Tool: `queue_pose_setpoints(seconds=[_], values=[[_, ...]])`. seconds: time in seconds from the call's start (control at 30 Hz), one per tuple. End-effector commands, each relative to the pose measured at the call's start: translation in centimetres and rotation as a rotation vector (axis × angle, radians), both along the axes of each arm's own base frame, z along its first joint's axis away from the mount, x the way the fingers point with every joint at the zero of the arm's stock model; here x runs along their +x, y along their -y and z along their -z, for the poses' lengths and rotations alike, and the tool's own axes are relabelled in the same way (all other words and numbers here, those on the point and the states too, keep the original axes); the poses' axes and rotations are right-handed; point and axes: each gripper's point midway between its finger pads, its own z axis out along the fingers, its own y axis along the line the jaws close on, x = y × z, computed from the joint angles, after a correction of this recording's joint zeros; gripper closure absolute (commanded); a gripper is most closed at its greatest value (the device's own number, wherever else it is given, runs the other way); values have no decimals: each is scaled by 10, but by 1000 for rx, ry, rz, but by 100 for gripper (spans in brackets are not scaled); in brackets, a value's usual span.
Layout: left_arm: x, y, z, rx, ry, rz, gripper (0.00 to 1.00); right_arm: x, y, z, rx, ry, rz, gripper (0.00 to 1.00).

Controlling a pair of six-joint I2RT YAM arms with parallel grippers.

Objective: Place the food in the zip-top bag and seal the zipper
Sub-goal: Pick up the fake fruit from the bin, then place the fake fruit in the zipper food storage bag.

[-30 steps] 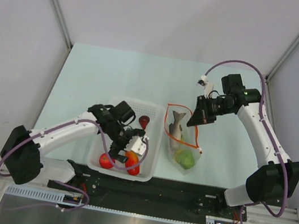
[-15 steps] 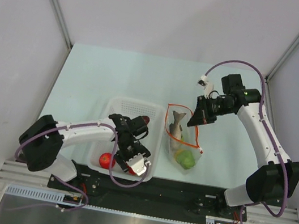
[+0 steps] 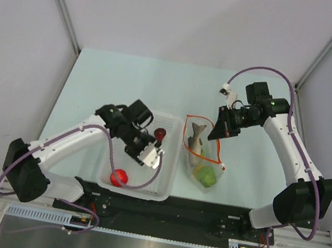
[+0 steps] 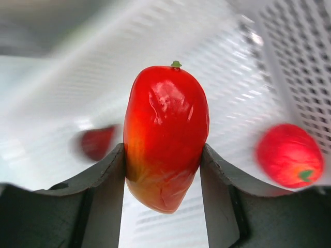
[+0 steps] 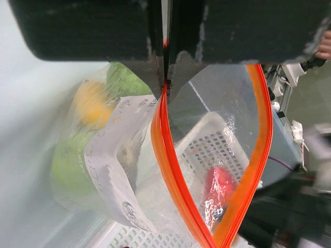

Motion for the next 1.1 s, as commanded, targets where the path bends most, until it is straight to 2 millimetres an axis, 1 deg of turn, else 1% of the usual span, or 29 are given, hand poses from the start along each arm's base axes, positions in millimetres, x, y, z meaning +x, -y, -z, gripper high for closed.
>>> queue_pose_setpoints(seconds=[0.0,0.03,0.07,0.13,0.17,0.2,0.23,0.3,0.33,0.37,0.4,0.47,0.53,0.57,0.6,0.63,0.67,0.7,0.73,0.77,0.8,0.83,0.87,0.9,0.93,0.97,1.0,1.03,1.07], values=[[15,46,-124,-318,62,-43,63,3,-5,-10,21,49,-22,100],[24,58,-145,-387,70,-90,63,3,-6,-10,22,46,-27,100],[28,67,-162,-442,77,-94,62,2,-8,-10,23,45,-35,100],[46,89,-204,-566,141,-118,61,0,-10,-14,27,56,-45,100],[52,95,-213,-591,179,-122,60,-1,-11,-14,26,57,-50,100],[63,105,-227,-634,227,-120,60,-2,-11,-15,27,60,-50,100],[60,113,-231,-646,250,-93,59,-3,-11,-16,28,65,-55,100],[65,123,-235,-646,304,-62,59,-4,-12,-19,36,64,-64,100],[63,134,-230,-633,322,-21,59,-5,-13,-19,36,64,-66,100],[61,139,-228,-628,329,-6,59,-4,-13,-19,35,63,-65,100],[55,145,-226,-623,338,34,58,-4,-12,-19,34,63,-66,100],[51,155,-216,-603,335,68,57,-4,-13,-19,33,65,-67,100],[43,161,-209,-587,344,117,48,-5,-13,-19,34,64,-69,100],[40,162,-203,-578,339,124,40,-5,-13,-19,33,61,-69,100],[40,165,-204,-582,360,118,23,-6,-12,-19,33,63,-70,100],[41,166,-204,-587,365,108,18,-5,-12,-19,31,62,-70,100],[40,164,-210,-602,367,94,11,-6,-12,-19,30,64,-69,100],[40,163,-213,-613,353,65,1,-6,-11,-18,28,65,-68,100],[43,158,-215,-606,357,45,0,-5,-10,-18,22,68,-65,100],[40,150,-218,-606,357,40,0,-6,-10,-17,18,67,-63,100],[41,135,-212,-573,342,24,1,-6,-9,-16,14,68,-63,100],[39,127,-212,-571,328,20,0,-6,-9,-16,16,72,-63,100],[39,119,-205,-557,307,-1,0,-6,-9,-16,17,74,-62,100],[40,101,-208,-553,302,-45,0,-8,-9,-16,19,72,-65,100],[40,92,-203,-540,285,-71,0,-8,-10,-15,20,70,-65,100],[39,82,-188,-510,258,-106,0,-7,-9,-16,19,74,-64,100],[38,65,-186,-499,239,-154,0,-7,-10,-16,19,73,-65,100],[32,55,-177,-479,216,-163,0,-7,-9,-16,19,77,-64,100],[25,45,-156,-435,172,-165,1,-7,-10,-16,19,77,-63,100]])
